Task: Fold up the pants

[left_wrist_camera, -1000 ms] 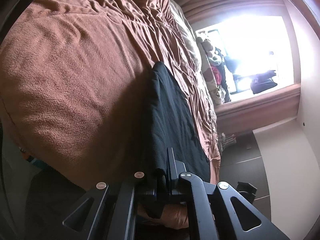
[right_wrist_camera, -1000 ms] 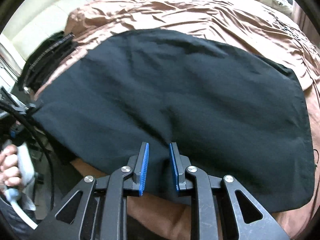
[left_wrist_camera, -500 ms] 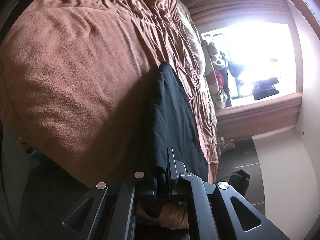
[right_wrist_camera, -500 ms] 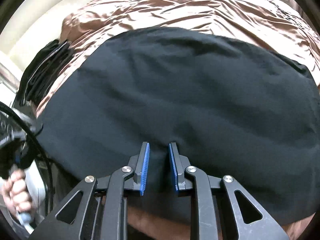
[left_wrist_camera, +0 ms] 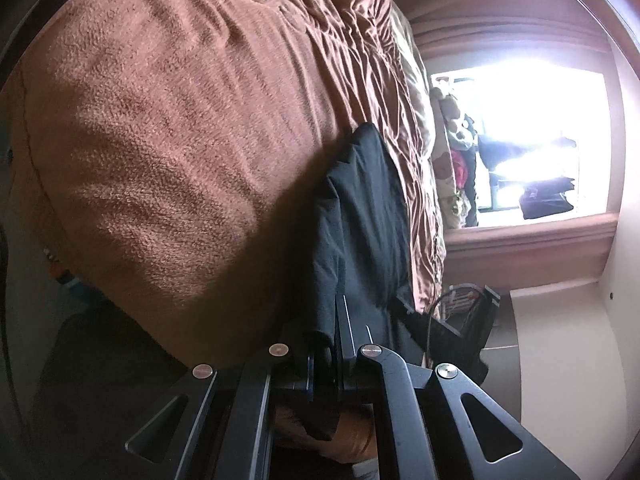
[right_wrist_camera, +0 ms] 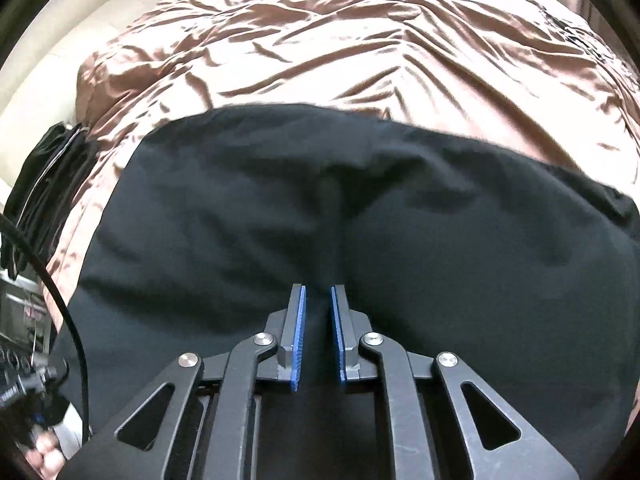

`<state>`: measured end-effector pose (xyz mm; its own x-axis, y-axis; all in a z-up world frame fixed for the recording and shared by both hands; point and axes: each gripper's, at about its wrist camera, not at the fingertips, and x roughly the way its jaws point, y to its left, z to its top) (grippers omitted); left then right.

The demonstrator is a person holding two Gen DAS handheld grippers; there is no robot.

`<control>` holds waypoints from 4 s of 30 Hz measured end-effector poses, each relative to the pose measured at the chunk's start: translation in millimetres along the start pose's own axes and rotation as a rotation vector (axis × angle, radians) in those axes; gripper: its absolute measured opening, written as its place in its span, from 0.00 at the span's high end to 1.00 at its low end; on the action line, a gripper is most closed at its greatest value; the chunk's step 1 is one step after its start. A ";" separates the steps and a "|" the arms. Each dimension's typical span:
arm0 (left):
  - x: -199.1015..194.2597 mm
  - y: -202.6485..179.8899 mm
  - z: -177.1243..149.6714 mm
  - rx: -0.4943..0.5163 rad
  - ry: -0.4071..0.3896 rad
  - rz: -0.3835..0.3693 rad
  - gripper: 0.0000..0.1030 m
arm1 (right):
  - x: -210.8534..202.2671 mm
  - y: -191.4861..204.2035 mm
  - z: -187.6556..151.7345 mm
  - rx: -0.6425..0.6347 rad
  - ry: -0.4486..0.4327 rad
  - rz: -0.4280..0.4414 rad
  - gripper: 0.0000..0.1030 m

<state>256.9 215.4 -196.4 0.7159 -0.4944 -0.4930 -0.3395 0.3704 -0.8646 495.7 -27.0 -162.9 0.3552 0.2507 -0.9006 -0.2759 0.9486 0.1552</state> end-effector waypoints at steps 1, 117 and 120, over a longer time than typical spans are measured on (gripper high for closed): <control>0.4 0.6 -0.2 -0.001 0.001 0.002 0.93 | 3.3 -0.2 5.5 0.008 0.001 0.000 0.91; 248.7 -254.0 -228.4 0.771 0.604 0.052 0.93 | -221.5 -224.7 -250.7 0.532 -0.328 0.259 0.58; 242.7 -247.1 -234.8 0.767 0.612 0.064 0.94 | -222.7 -225.7 -251.6 0.530 -0.330 0.258 0.58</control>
<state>371.4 -180.7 -125.3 0.1965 -0.6973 -0.6893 0.2760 0.7139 -0.6435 254.1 -345.6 -99.6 0.6138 0.4478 -0.6502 0.0574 0.7961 0.6024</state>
